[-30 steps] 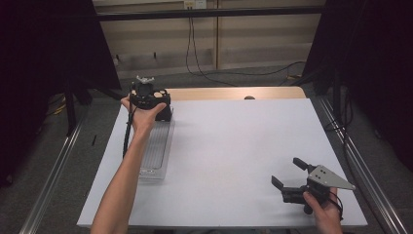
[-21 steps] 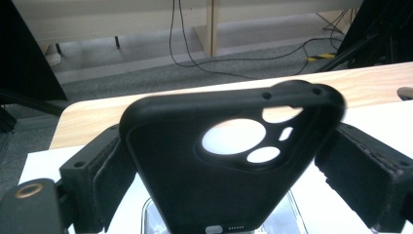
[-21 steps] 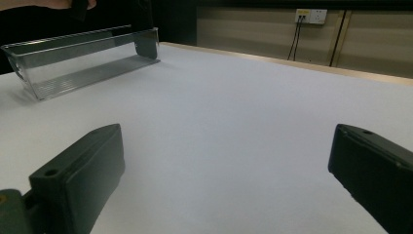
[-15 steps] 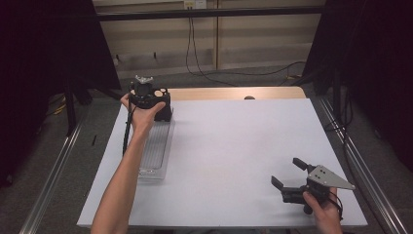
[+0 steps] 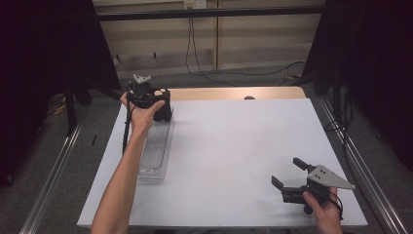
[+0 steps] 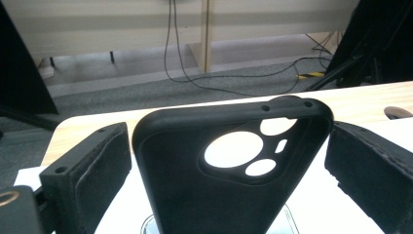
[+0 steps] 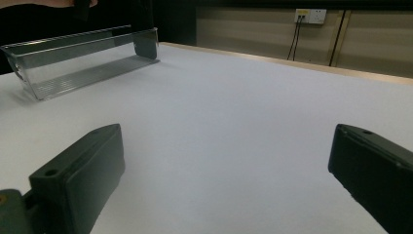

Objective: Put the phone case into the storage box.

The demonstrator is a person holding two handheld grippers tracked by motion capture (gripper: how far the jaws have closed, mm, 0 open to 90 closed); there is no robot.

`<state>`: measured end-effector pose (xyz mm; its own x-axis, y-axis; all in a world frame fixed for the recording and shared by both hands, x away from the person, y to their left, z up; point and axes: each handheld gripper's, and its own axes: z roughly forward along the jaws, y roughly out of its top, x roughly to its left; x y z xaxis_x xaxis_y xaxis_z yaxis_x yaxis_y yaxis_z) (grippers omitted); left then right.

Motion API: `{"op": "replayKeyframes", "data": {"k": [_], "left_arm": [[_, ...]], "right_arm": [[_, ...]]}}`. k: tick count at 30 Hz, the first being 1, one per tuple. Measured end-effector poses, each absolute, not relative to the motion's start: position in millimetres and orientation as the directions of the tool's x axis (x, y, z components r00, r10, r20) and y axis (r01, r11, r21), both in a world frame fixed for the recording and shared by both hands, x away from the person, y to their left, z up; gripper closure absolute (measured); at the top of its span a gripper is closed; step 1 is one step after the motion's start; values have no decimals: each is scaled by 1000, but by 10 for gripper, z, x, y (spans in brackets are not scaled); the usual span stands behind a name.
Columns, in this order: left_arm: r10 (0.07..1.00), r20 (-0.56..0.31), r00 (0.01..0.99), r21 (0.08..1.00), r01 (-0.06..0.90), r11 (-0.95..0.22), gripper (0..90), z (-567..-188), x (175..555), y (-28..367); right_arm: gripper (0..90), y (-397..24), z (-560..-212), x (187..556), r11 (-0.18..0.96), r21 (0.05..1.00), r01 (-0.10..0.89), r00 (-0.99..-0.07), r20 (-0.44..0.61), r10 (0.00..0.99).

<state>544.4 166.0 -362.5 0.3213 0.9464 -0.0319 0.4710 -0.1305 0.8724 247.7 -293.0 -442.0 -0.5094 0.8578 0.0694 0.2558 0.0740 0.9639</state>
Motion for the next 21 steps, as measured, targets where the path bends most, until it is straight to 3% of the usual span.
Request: {"op": "replayKeyframes", "data": {"k": [10,21], "left_arm": [[930,-70,362,893,437,-103,23,-3550,5400,1719],[927,-27,374,929,352,-115,28,-3431,5342,1801]], "right_arm": [[0,-2927,-4420,2477,74,964,256,-511,70,857],[0,-2930,-4410,2468,71,966,248,-503,66,862]]}}
